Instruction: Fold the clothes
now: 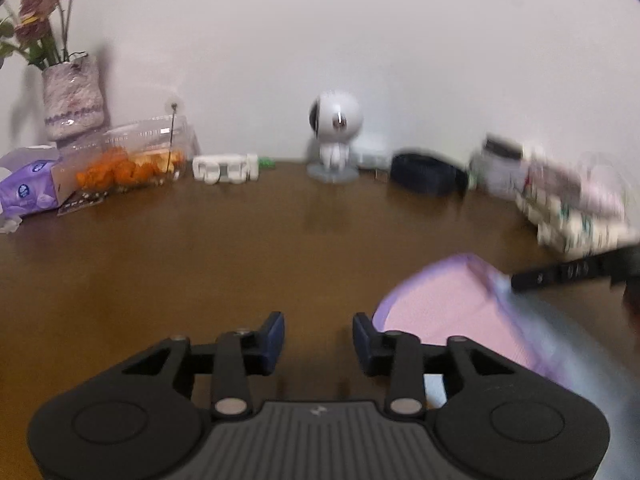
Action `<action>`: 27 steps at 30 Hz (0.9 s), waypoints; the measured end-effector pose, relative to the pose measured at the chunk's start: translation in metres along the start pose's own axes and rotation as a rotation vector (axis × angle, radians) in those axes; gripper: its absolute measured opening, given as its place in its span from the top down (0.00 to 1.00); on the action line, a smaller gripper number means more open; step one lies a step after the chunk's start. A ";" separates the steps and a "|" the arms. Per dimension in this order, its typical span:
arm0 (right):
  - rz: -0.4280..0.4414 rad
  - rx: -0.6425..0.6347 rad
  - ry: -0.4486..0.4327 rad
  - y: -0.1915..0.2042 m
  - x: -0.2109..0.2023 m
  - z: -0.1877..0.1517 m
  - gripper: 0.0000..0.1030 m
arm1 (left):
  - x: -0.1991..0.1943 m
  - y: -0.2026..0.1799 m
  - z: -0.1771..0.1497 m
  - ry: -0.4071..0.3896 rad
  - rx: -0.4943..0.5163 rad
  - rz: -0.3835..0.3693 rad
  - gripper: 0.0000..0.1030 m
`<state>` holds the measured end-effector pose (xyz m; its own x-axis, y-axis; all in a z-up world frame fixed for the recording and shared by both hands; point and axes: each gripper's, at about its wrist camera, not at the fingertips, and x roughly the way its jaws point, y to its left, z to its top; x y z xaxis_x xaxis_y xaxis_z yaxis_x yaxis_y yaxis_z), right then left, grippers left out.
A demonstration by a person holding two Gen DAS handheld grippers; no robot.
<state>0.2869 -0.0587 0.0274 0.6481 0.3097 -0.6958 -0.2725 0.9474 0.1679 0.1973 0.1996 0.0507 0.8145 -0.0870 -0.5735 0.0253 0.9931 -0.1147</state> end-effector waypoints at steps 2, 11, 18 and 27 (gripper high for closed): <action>-0.037 -0.024 -0.057 -0.007 -0.028 0.006 0.79 | -0.018 -0.008 -0.004 0.004 -0.035 -0.050 0.45; 0.147 -0.203 -0.072 -0.023 -0.235 -0.123 0.30 | -0.107 -0.088 -0.093 0.086 0.016 -0.215 0.34; 0.083 -0.116 -0.091 -0.080 -0.294 -0.211 0.30 | -0.147 -0.183 -0.171 0.169 0.070 -0.245 0.32; 0.099 -0.104 -0.037 -0.113 -0.261 -0.249 0.71 | -0.150 -0.247 -0.199 0.073 0.360 -0.122 0.86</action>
<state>-0.0291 -0.2664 0.0161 0.6394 0.4062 -0.6528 -0.4073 0.8991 0.1605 -0.0466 -0.0485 0.0039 0.7498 -0.1985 -0.6312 0.3317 0.9382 0.0989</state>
